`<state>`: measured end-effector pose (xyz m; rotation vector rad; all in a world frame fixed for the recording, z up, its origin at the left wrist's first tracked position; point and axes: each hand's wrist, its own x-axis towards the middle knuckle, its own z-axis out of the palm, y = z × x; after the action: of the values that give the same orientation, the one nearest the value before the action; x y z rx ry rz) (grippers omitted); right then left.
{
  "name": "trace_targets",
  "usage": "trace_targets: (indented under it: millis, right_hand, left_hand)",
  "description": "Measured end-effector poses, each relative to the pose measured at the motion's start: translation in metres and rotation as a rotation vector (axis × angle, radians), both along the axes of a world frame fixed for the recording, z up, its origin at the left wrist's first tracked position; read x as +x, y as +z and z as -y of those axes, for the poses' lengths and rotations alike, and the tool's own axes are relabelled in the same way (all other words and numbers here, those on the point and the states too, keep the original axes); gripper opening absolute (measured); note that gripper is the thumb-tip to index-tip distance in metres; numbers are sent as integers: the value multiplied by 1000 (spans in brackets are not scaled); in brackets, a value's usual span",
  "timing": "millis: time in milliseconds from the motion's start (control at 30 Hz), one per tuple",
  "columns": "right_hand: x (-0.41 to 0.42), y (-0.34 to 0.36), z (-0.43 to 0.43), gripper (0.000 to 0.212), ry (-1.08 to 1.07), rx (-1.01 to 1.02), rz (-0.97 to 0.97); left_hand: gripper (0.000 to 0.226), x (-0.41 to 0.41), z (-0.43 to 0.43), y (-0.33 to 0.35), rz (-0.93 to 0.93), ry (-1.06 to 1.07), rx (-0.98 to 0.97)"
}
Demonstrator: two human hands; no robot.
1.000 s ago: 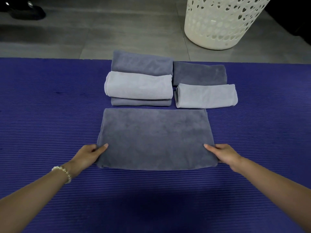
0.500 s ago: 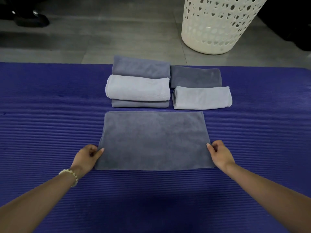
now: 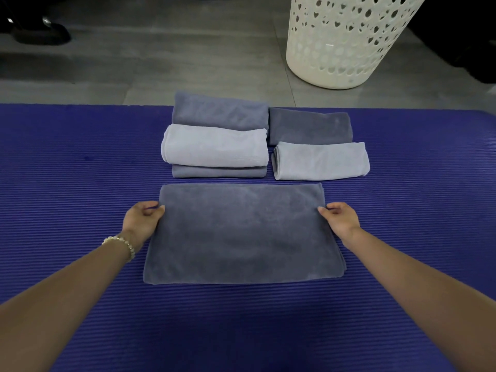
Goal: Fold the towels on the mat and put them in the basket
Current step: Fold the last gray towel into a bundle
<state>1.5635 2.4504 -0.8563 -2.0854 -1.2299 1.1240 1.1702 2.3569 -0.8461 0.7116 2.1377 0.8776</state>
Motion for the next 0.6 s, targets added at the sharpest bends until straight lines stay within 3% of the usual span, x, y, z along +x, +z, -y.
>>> trace_targets:
  millis: [133,400,600]
  right_hand:
    - [-3,-4,-12,31,-42,46,-28]
    - [7,-7,-30,16,-106,254,42]
    - [5,-16,-31,17,-81,148,73]
  left_hand:
    - [42,0,-16,0,52,13,24]
    - [20,-8,-33,-8,31,114,178]
    - [30,-9,-37,-17,24,125,35]
